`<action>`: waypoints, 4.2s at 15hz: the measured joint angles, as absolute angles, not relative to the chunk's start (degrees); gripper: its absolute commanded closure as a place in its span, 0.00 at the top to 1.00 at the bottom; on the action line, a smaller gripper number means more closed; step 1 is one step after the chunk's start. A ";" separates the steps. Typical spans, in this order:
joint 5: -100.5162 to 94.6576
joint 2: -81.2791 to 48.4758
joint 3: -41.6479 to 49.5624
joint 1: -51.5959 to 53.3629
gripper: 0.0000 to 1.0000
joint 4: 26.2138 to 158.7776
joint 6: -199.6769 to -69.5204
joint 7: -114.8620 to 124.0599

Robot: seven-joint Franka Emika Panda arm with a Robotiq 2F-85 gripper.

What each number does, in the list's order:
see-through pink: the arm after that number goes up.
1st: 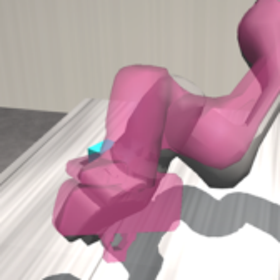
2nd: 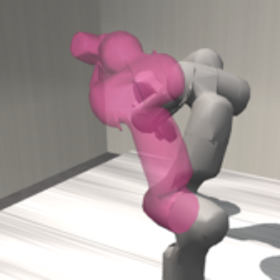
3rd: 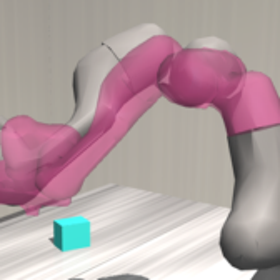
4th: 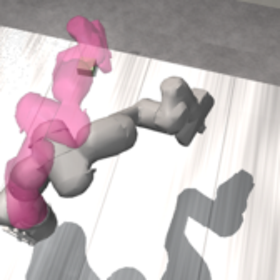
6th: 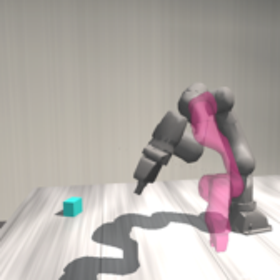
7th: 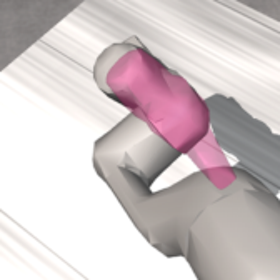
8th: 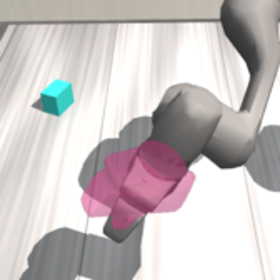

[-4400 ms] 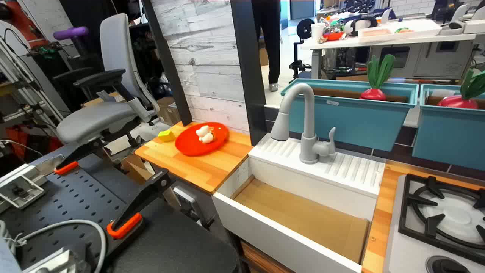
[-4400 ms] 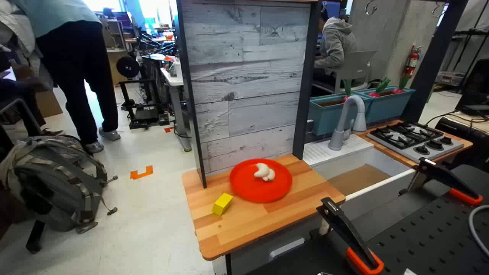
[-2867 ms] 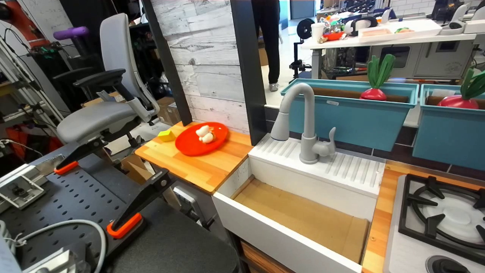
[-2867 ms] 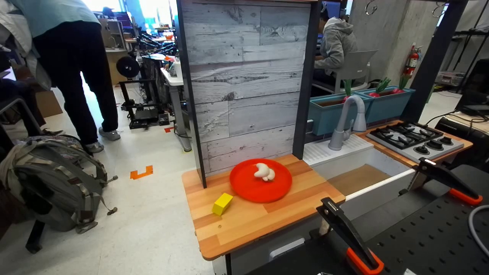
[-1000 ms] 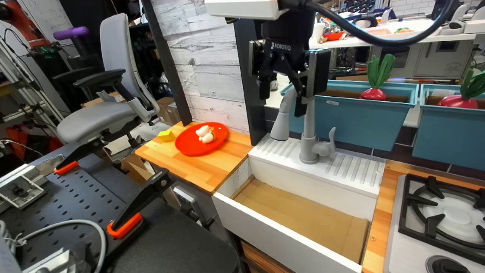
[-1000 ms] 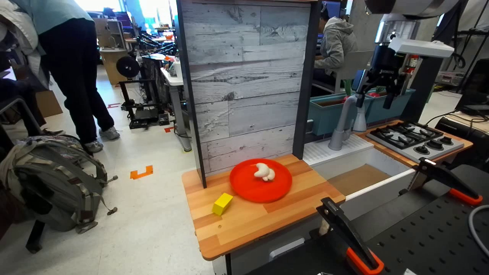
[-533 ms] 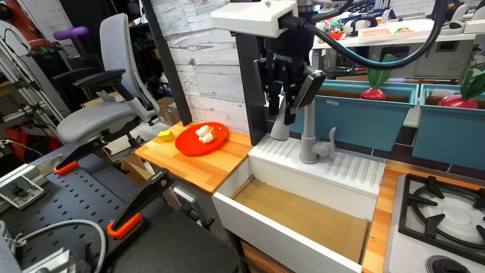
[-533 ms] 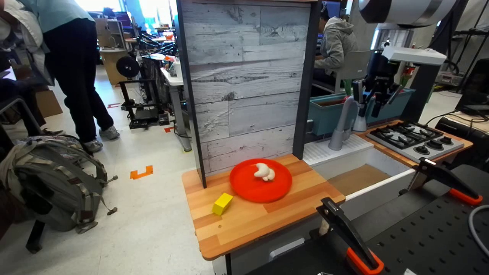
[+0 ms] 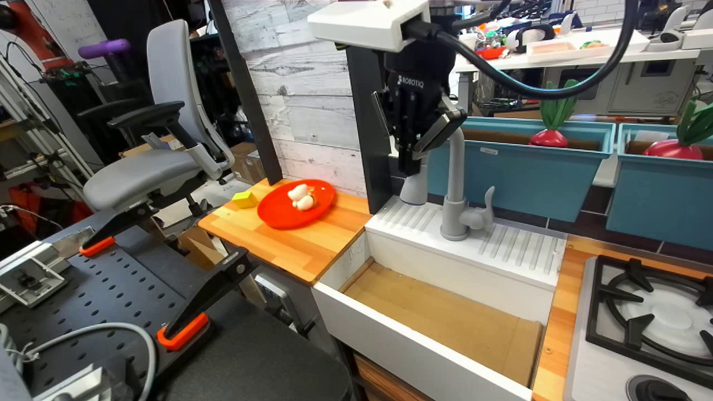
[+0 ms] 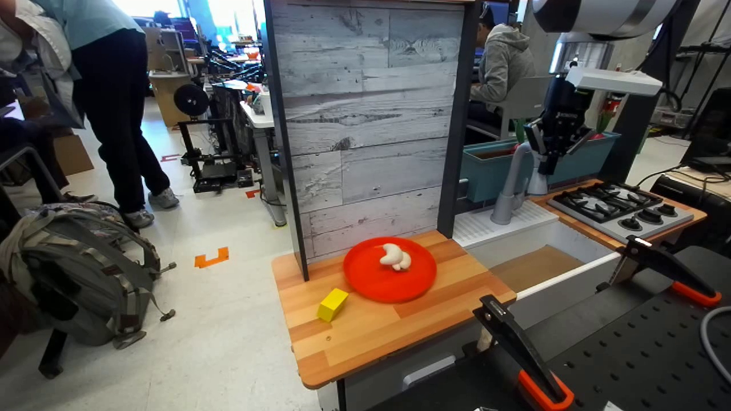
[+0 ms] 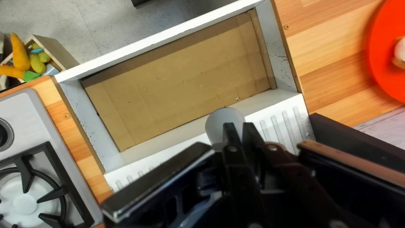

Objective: Turn the tap nozzle to the left

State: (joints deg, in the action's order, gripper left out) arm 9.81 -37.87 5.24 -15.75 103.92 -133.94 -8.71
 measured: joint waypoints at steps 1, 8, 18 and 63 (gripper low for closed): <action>9.80 -37.88 5.28 -15.77 0.49 103.92 -134.01 -8.70; 9.75 -38.51 5.81 -16.09 0.99 102.96 -135.14 -8.70; 9.76 -40.17 5.25 -16.09 0.08 100.81 -135.19 -8.70; 26.58 -38.58 -2.55 -20.71 1.00 99.10 -135.81 -8.10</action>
State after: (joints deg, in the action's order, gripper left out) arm 26.58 -38.58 -2.55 -20.71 99.10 -135.81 -8.10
